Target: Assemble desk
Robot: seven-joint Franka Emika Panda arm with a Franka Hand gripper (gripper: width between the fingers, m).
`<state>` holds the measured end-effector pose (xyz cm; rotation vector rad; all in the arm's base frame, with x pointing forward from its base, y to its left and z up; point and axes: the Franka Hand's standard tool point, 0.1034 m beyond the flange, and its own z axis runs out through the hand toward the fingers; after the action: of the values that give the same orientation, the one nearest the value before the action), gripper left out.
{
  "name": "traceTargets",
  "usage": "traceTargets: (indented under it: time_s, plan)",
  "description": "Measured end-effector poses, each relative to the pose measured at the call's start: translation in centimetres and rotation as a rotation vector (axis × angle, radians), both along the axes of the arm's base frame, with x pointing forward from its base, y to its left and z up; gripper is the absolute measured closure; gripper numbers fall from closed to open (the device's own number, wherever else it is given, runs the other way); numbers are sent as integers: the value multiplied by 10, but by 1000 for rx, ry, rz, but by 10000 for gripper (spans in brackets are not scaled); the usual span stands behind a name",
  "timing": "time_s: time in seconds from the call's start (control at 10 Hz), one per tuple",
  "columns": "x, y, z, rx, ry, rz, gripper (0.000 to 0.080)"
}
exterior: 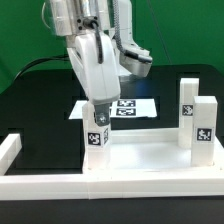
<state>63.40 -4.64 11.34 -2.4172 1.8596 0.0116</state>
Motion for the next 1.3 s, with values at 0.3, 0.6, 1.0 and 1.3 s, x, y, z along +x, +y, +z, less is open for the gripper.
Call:
traceTargets:
  time_s: [0.3,0.6,1.0,1.3]
  plan:
    - [0,0,0,-11,-15,200,150]
    - [6,10,-3,-80,-74,638,150]
    - [3,4,-7,-88,-76,611,372]
    - [0,1,-8,-70,-55,382,508]
